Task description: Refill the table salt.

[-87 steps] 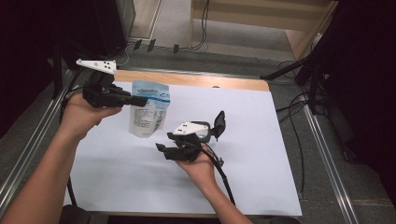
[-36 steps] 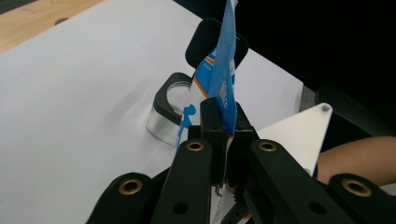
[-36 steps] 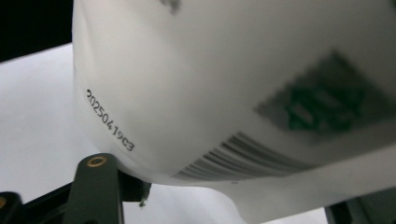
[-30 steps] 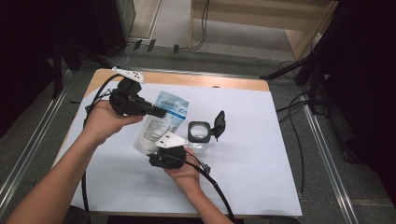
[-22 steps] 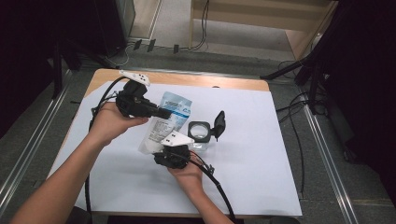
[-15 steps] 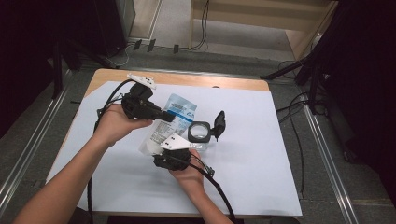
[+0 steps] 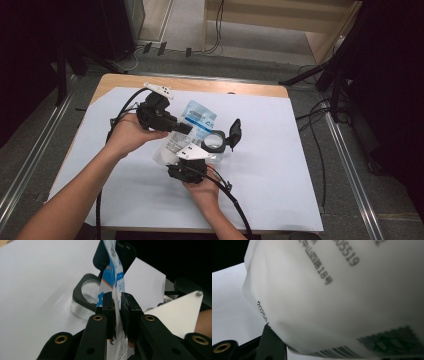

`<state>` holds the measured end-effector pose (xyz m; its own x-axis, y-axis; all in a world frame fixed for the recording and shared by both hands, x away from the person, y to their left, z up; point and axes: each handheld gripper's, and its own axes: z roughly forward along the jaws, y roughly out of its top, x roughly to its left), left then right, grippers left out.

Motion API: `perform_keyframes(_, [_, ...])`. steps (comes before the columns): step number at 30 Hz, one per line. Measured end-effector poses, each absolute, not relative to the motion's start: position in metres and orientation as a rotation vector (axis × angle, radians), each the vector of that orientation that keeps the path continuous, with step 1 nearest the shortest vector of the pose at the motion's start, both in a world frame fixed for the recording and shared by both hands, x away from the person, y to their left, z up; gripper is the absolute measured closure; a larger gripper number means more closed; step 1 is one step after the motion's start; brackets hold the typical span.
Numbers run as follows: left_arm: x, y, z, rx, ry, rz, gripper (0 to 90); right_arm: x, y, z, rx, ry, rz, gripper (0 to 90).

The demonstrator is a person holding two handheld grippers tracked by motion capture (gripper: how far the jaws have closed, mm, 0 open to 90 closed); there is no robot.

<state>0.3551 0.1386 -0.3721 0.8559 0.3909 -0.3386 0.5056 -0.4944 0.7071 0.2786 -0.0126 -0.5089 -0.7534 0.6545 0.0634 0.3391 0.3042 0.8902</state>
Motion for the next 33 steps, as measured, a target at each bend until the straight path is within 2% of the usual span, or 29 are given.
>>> perform_keyframes(2, [0.355,0.138,-0.376,2.157,0.645,-0.17,81.8,0.279,-0.015,-0.51,0.914,2.264,1.441,47.0])
perform_keyframes(6, [0.356,0.137,-0.378,2.167,0.652,-0.174,89.0,0.279,-0.015,-0.511,0.916,2.277,1.445,47.0])
perform_keyframes(17, [0.367,0.135,-0.378,2.178,0.604,-0.19,90.0,0.28,-0.015,-0.508,0.871,2.303,1.482,39.6])
perform_keyframes(22, [0.369,0.127,-0.379,2.196,0.596,-0.19,90.0,0.281,-0.017,-0.507,0.956,2.29,1.479,44.5])
perform_keyframes(25, [0.368,0.123,-0.381,2.198,0.593,-0.176,89.0,0.281,-0.018,-0.51,0.999,2.277,1.487,45.9])
perform_keyframes(33, [0.362,0.125,-0.382,2.188,0.612,-0.17,78.3,0.281,-0.02,-0.514,1.029,2.258,1.493,48.9])
